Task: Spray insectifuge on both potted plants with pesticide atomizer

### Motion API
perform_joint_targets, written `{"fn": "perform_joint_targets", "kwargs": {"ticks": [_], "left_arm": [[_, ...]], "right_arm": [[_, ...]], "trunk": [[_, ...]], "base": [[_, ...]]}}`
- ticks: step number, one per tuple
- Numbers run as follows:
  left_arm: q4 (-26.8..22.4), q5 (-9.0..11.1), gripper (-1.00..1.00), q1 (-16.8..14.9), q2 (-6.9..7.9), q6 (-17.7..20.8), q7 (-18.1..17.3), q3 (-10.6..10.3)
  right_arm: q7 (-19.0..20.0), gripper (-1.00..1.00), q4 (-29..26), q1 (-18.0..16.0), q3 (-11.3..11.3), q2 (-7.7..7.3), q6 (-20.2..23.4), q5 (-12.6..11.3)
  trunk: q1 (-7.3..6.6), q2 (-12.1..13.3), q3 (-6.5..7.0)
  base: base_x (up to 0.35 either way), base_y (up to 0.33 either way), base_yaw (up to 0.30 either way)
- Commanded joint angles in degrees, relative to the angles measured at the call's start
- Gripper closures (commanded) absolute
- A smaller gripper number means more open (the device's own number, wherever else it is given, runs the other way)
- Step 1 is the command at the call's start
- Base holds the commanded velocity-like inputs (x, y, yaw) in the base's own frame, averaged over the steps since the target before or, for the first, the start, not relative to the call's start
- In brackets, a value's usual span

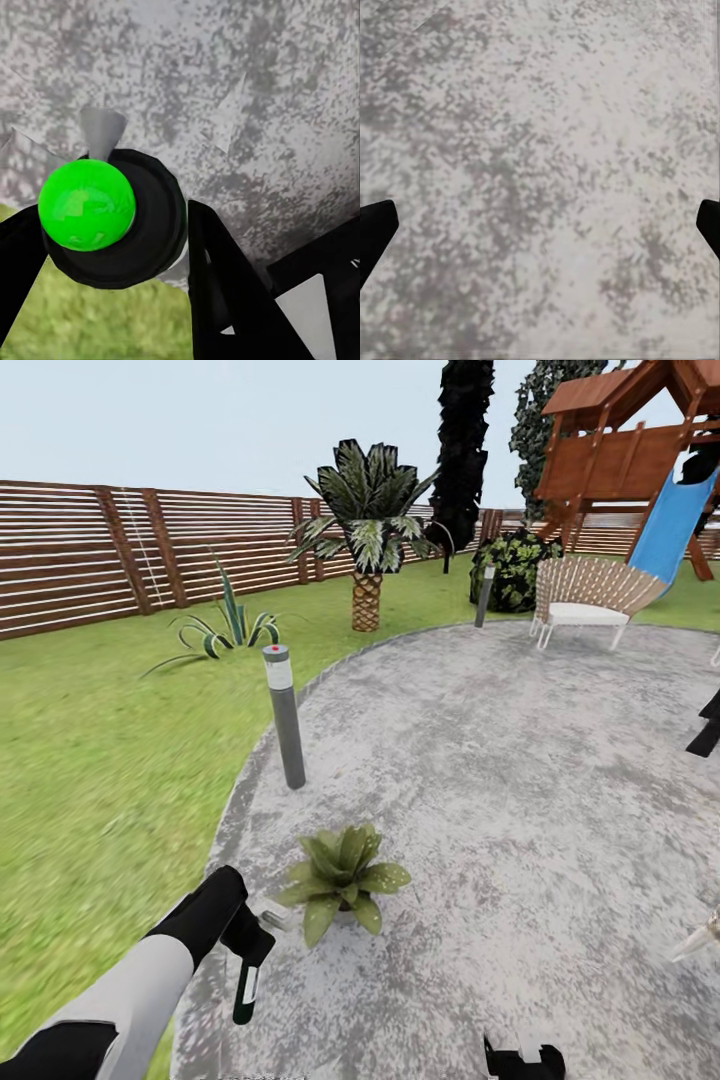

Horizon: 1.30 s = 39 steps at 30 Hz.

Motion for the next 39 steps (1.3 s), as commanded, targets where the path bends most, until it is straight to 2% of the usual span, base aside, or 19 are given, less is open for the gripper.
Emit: {"fn": "perform_joint_targets", "kwargs": {"ticks": [1,4,5,10,12,14,18,21,31,34,39], "left_arm": [[-0.16,-0.51,1.0,0.0,0.0,0.14,-0.55,-0.09],[0.51,-0.6,1.0,0.13,0.02,0.07,-0.55,-0.16],[1.3,-0.73,1.0,1.66,-0.02,-0.07,-0.49,-0.15],[1.96,-0.5,1.0,2.66,-0.08,-0.21,0.34,0.09],[1.37,-0.43,1.0,3.83,0.03,-0.27,2.28,0.19],[1.06,0.11,1.0,4.12,0.01,-0.24,4.56,0.51],[-2.62,2.05,1.0,4.2,0.16,-0.14,5.42,2.83],[-4.71,2.35,1.0,4.03,-0.18,-0.03,5.18,3.34],[-4.48,2.18,1.0,3.36,0.23,0.04,4.4,2.82],[-4.72,1.81,1.0,3.35,0.19,0.1,2.39,2.75],[-4.79,0.39,1.0,2.17,0.2,0.06,1.44,2.7]], "right_arm": [[-0.16,-1.0,0.07,-0.04,-0.32,0.03,-0.21,0.6],[-0.16,-1.0,0.07,-0.03,-0.32,0.03,-0.21,0.6],[-0.16,-1.0,0.07,-0.04,-0.32,0.03,-0.21,0.6],[-0.16,-1.0,0.07,-0.03,-0.32,0.07,-0.21,0.6],[-0.16,-1.0,0.07,-0.02,-0.32,0.1,-0.21,0.6],[-0.16,-1.0,0.07,-0.03,-0.32,0.13,-0.21,0.6],[-0.16,-1.0,0.08,-0.03,-0.32,0.2,-0.21,0.6],[-0.16,-1.0,0.07,-0.02,-0.32,0.19,-0.21,0.6],[-0.16,-1.0,0.07,-0.04,-0.32,0.13,-0.21,0.6],[-0.16,-1.0,0.07,-0.04,-0.32,0.12,-0.21,0.6],[-0.16,-1.0,0.01,-0.03,-0.32,0.12,-0.21,0.6]], "trunk": [[-0.03,-0.02,-0.03],[-0.03,-0.02,0.02],[-0.03,-0.02,0.02],[-0.03,-0.02,0.02],[-0.03,-0.02,0.02],[-0.03,-0.02,0.02],[-0.03,-0.02,0.02],[-0.03,-0.02,0.02],[-0.03,-0.02,0.02],[-0.03,-0.02,0.02],[-0.03,-0.02,0.02]], "base": [[-0.255,0.15,-0.249],[-0.214,0.033,-0.23],[-0.024,0.003,-0.039],[-0.003,0.0,-0.004],[0.0,0.0,0.0],[0.0,0.0,0.0],[0.0,0.0,0.0],[0.021,0.115,0.0],[-0.009,0.298,-0.236],[-0.072,0.297,-0.064],[0.004,0.302,-0.006]]}}
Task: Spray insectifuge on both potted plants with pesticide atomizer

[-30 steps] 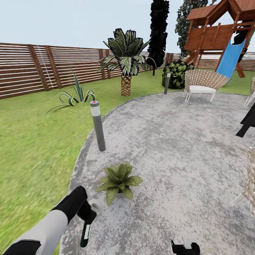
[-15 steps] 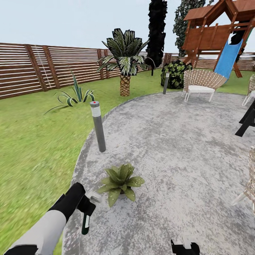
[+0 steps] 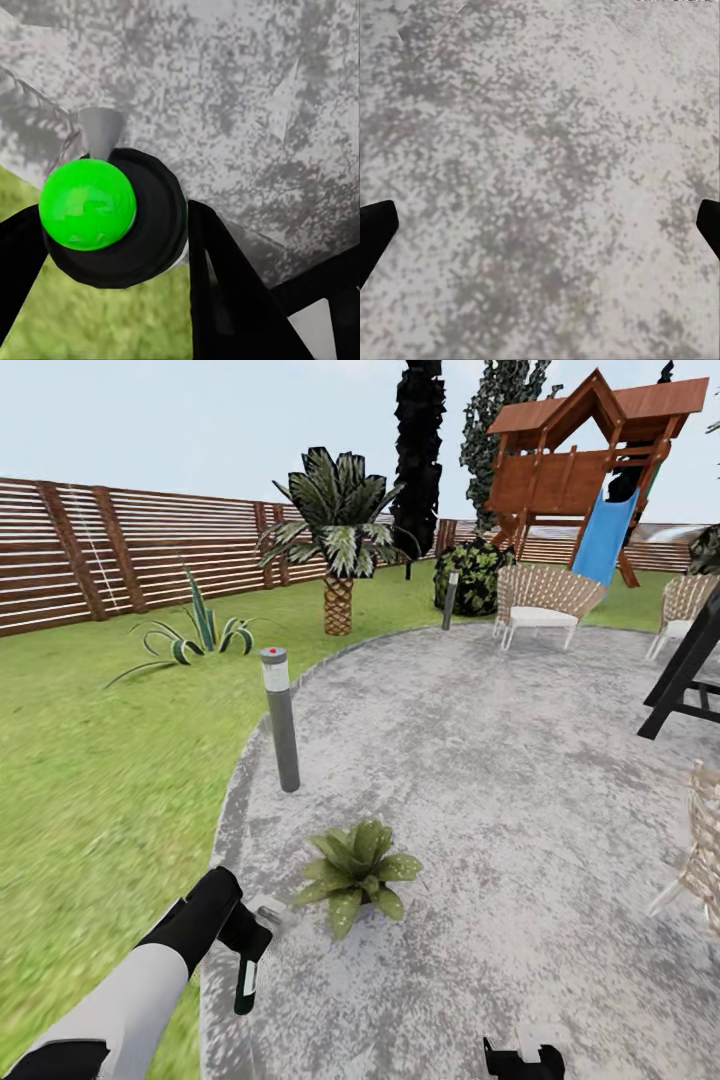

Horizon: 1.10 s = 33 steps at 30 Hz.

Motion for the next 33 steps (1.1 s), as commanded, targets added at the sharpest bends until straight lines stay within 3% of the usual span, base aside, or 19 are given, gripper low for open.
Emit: {"fn": "perform_joint_targets", "kwargs": {"ticks": [1,2,4,8,15,26,33], "left_arm": [[-0.03,-0.76,1.0,-0.66,0.01,0.1,-1.42,-0.01],[0.0,-1.22,1.0,-1.35,0.02,0.1,-3.03,-0.9],[-0.02,-4.13,1.0,-3.39,0.18,0.22,-11.55,-6.94],[-0.16,-6.26,1.0,-5.3,0.28,0.43,-17.54,-9.13],[-0.06,-6.65,1.0,-7.04,0.37,0.8,-18.38,-9.43],[0.0,-6.65,1.0,-6.98,0.29,0.8,-18.38,-9.5],[0.03,-6.65,1.0,-6.8,0.2,0.8,-18.38,-9.52]], "right_arm": [[-0.16,-1.0,0.09,-0.03,-0.32,0.02,-0.21,0.6],[-0.16,-1.0,0.11,-0.06,-0.32,0.02,-0.21,0.6],[-0.16,-1.0,0.12,-0.03,-0.31,0.02,-0.21,0.64],[-0.16,-1.0,0.13,-0.04,-0.39,-0.13,-0.21,0.61],[-0.16,-1.0,0.12,-0.03,-0.36,-0.16,-0.21,0.6],[-0.19,-1.0,0.13,-0.07,-0.4,-0.16,-0.21,0.6],[-0.24,-1.0,0.13,-0.06,-0.4,-0.16,-0.21,0.6]], "trunk": [[0.0,-0.02,-0.05],[0.0,-0.02,-0.05],[0.0,-0.02,-0.05],[0.0,-0.02,-0.05],[0.0,-0.02,-0.05],[0.0,-0.02,-0.05],[0.0,-0.02,-0.05]], "base": [[0.105,0.293,0.0],[0.15,0.242,0.0],[0.159,0.063,0.0],[0.057,0.013,0.0],[0.036,0.063,-0.087],[0.015,0.294,-0.286],[0.158,0.249,-0.034]]}}
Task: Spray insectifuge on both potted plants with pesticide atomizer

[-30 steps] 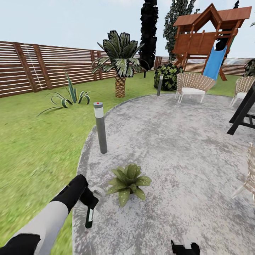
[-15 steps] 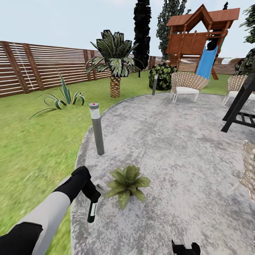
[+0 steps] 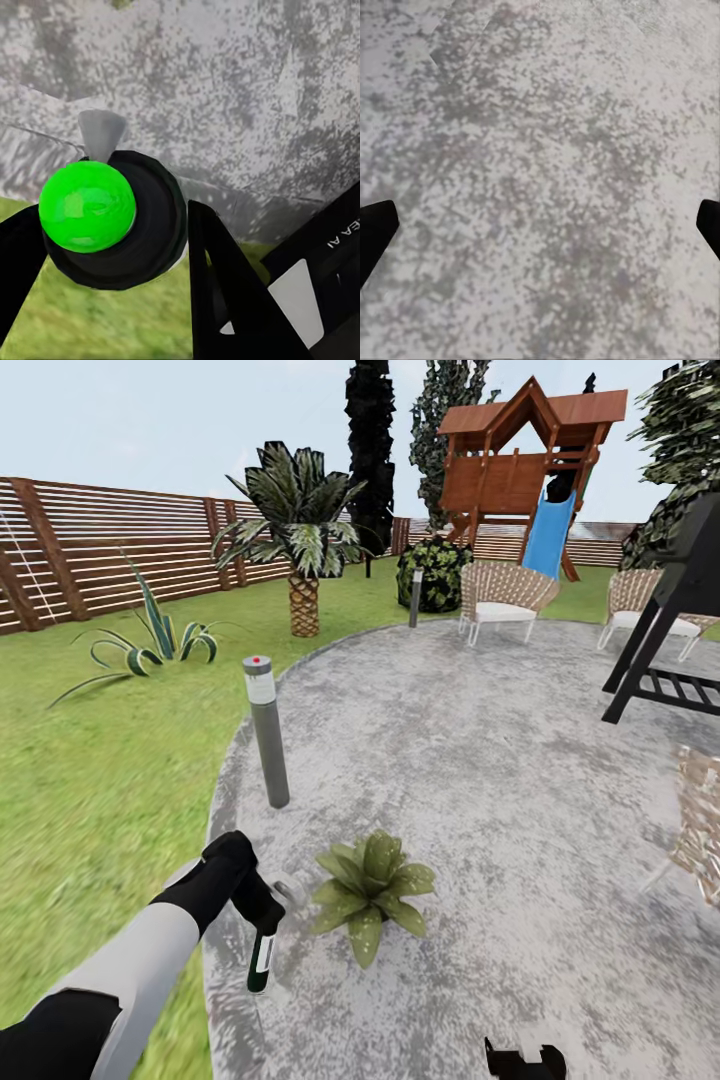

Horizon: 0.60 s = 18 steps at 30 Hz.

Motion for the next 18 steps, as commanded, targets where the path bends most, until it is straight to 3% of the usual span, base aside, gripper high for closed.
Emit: {"fn": "perform_joint_targets", "kwargs": {"ticks": [1,5,18], "left_arm": [[-0.08,-0.49,1.0,0.03,0.01,0.31,-0.54,-0.08],[0.32,-0.49,1.0,0.18,-0.13,0.24,-0.54,-0.32],[0.63,-0.25,1.0,-0.22,0.06,-0.37,-0.86,-0.51]], "right_arm": [[-0.16,-1.0,0.05,-0.02,-0.31,0.02,-0.2,0.6],[-0.17,-1.0,0.05,-0.01,-0.31,0.02,-0.2,0.6],[-0.16,-1.0,0.05,-0.04,-0.29,0.02,-0.2,0.6]], "trunk": [[0.02,-0.02,-0.05],[0.02,-0.02,-0.05],[0.02,-0.02,-0.05]], "base": [[0.315,0.12,-0.001],[0.241,0.076,-0.051],[0.009,0.002,-0.254]]}}
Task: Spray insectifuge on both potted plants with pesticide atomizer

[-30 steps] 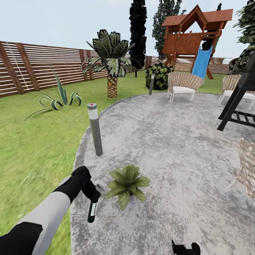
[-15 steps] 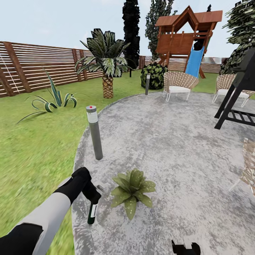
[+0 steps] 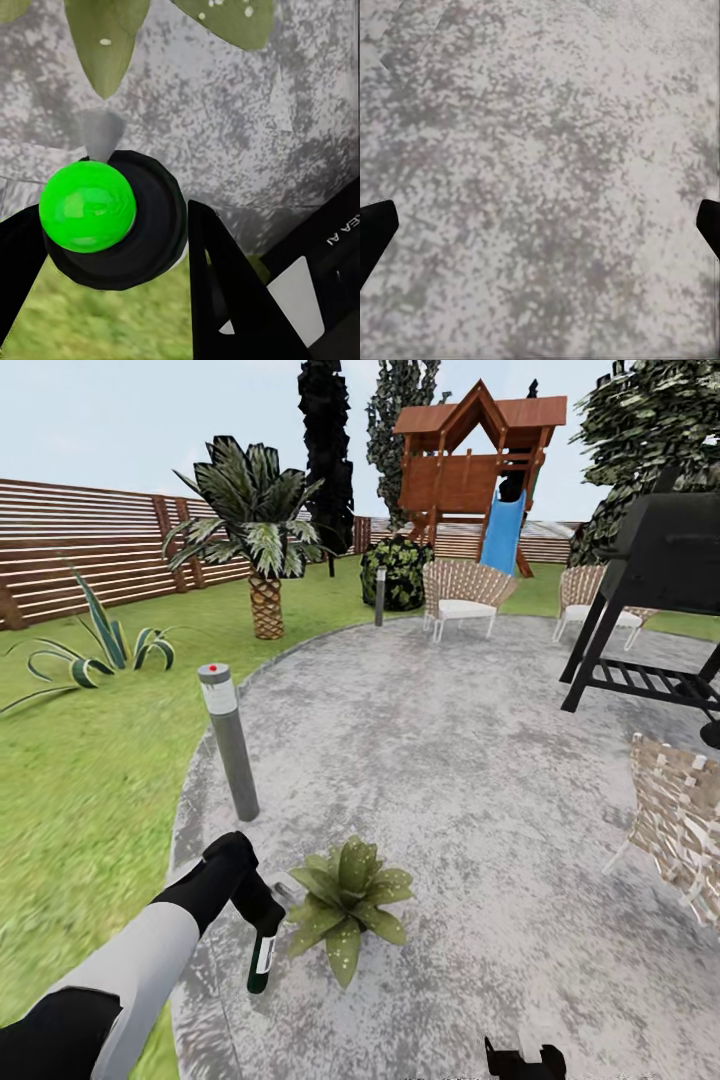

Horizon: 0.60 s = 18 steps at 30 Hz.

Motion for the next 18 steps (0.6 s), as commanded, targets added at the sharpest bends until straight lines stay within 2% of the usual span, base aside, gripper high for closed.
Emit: {"fn": "perform_joint_targets", "kwargs": {"ticks": [1,2,5,8,11,12,18], "left_arm": [[-0.09,-0.52,1.0,-0.01,0.07,0.3,-0.85,-0.05],[-0.07,-0.63,1.0,-0.01,0.21,0.26,-1.65,-0.14],[-0.11,-3.34,1.0,0.44,2.15,0.17,-5.89,-2.78],[-0.09,-4.56,1.0,0.63,3.08,0.07,-7.29,-3.92],[-0.09,-4.77,1.0,0.75,3.22,0.04,-7.47,-4.23],[-0.14,-4.73,1.0,0.7,2.57,0.09,-7.33,-4.31],[-0.14,-4.73,1.0,0.72,2.43,0.05,-7.09,-4.04]], "right_arm": [[-0.12,-1.0,0.08,-0.05,-0.33,0.03,-0.21,0.6],[-0.14,-1.0,0.08,-0.04,-0.32,0.03,-0.21,0.6],[-0.15,-1.0,0.08,-0.04,-0.31,0.03,-0.21,0.6],[-0.15,-1.0,0.08,-0.03,-0.27,0.03,-0.21,0.6],[-0.14,-1.0,0.08,-0.06,-0.26,0.03,-0.21,0.6],[-0.13,-1.0,0.08,-0.06,-0.27,0.03,-0.21,0.6],[-0.15,-1.0,0.08,-0.02,-0.26,0.03,-0.21,0.6]], "trunk": [[-0.01,-0.02,-0.05],[-0.01,-0.02,-0.05],[-0.01,-0.02,-0.05],[-0.01,-0.02,-0.05],[-0.01,-0.02,-0.05],[-0.01,-0.02,-0.05],[-0.01,-0.02,-0.05]], "base": [[0.0,0.0,-0.165],[0.0,0.0,-0.085],[0.0,0.0,-0.023],[0.0,0.0,-0.004],[0.0,0.0,0.0],[0.167,0.0,0.0],[0.325,0.0,0.0]]}}
